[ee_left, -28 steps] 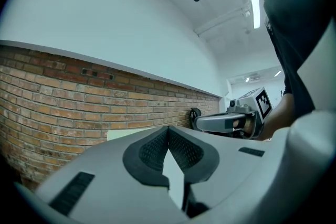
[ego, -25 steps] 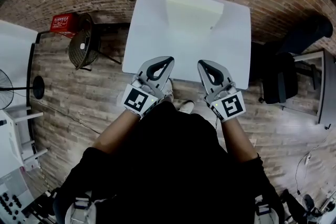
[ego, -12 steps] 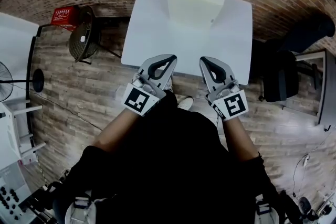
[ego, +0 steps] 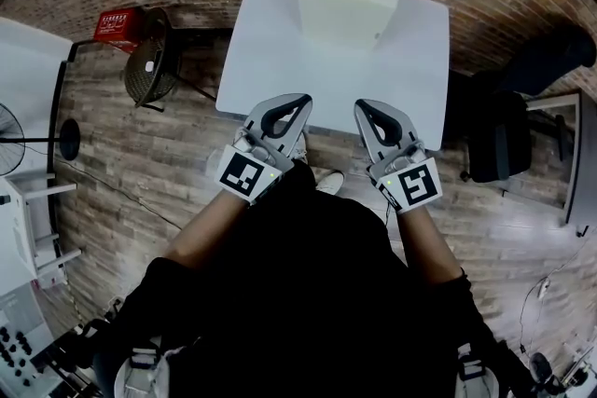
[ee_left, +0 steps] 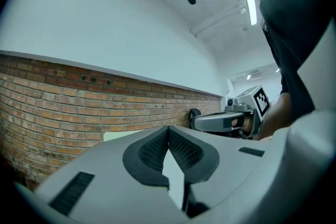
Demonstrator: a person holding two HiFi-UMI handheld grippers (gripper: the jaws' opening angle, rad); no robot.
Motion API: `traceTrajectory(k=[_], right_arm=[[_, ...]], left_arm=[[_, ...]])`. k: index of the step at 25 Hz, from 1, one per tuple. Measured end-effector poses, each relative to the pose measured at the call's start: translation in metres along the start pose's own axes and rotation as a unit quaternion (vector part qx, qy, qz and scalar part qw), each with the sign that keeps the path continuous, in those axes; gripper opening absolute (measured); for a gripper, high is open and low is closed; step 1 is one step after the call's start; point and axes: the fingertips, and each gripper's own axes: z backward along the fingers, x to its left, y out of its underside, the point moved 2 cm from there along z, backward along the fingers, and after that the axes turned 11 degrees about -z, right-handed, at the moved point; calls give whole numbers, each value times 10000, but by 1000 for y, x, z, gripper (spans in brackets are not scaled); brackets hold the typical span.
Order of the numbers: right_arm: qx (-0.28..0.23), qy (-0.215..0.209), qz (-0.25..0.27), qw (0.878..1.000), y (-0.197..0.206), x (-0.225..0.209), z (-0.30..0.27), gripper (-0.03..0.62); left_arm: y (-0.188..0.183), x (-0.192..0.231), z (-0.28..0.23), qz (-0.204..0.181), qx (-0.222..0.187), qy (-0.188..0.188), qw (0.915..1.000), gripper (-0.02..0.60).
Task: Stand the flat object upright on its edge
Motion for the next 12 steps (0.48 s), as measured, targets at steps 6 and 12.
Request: traceTrajectory(k=[6, 12], right_arm=[[-11, 23, -6, 10000, 1, -5, 3, 6], [-24, 56, -2, 10000, 1, -7, 3, 6]], left_arm=[[3, -2, -3, 2, 88, -20, 10000, 18], [4, -1, -4, 6, 123, -31, 9999, 18]])
